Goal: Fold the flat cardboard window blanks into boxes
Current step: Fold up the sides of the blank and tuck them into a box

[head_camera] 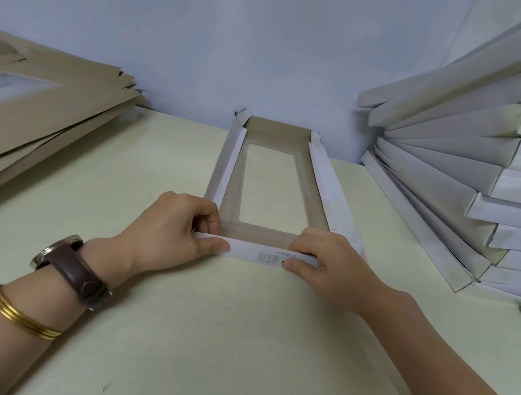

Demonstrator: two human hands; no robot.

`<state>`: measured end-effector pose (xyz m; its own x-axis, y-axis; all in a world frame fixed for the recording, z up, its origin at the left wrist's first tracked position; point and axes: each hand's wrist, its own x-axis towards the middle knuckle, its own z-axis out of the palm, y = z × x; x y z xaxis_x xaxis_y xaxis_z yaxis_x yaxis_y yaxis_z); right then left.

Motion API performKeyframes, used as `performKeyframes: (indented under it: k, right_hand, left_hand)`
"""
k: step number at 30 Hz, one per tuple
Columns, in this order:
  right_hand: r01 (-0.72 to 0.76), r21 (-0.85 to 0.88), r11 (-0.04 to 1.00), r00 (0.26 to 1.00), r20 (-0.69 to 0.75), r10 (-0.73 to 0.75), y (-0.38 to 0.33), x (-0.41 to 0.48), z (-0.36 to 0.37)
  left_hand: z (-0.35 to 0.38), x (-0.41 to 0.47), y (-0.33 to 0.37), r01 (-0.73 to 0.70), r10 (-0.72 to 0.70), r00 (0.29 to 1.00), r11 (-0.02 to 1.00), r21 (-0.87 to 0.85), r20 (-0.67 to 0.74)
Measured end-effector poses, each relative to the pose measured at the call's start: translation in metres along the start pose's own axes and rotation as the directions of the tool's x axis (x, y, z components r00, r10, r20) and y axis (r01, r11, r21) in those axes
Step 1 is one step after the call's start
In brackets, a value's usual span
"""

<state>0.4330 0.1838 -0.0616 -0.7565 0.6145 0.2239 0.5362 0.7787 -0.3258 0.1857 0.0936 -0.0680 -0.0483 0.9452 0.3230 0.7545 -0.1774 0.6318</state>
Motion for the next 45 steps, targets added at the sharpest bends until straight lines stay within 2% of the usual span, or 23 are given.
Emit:
performKeyframes:
  k: [3,5,7,11,14,19,26,33,38,45]
  right_hand:
    - [-0.011,0.017,1.000,1.000,-0.025,0.012,-0.001,-0.001,0.001]
    - [-0.020,0.012,1.000,0.999,-0.040,0.021,-0.002,-0.002,0.001]
    - [-0.025,0.011,1.000,0.999,-0.048,0.026,-0.002,-0.002,0.002]
    - [-0.028,0.012,1.000,0.998,-0.060,0.028,-0.005,-0.004,0.003]
    - [-0.031,0.011,0.999,0.997,-0.068,0.032,-0.005,-0.005,0.003]
    - [-0.051,0.014,0.999,0.995,-0.085,0.052,-0.007,-0.008,0.004]
    - [-0.072,0.003,0.997,0.994,-0.088,0.072,-0.008,-0.010,0.004]
    - [-0.082,-0.001,0.997,0.993,-0.082,0.082,-0.009,-0.010,0.004]
    - [-0.084,-0.005,0.996,0.993,-0.081,0.083,-0.010,-0.010,0.004]
    - [-0.090,-0.003,0.996,0.993,-0.071,0.089,-0.011,-0.010,0.003]
  left_hand:
    - [-0.001,0.002,0.000,0.026,-0.027,1.000,0.995,-0.095,-0.005]
    - [-0.001,0.008,-0.002,0.057,-0.071,0.994,0.985,-0.160,-0.078]
    - [-0.001,0.015,-0.006,0.113,-0.136,0.982,0.980,-0.163,-0.134]
    - [0.002,0.027,-0.013,0.250,-0.263,0.959,0.960,-0.125,-0.106]
    - [0.001,0.035,-0.010,0.286,-0.286,0.956,0.958,-0.006,-0.068]
    - [-0.003,0.050,0.002,0.358,-0.401,0.910,0.888,0.288,0.104]
    - [-0.007,0.071,0.016,0.468,-0.555,0.807,0.809,0.354,0.201]
    - [0.001,0.077,0.031,0.457,-0.598,0.767,0.763,0.457,0.233]
    - [0.006,0.074,0.033,0.403,-0.576,0.790,0.746,0.530,0.209]
    - [-0.001,0.073,0.026,0.401,-0.537,0.812,0.797,0.452,0.228]
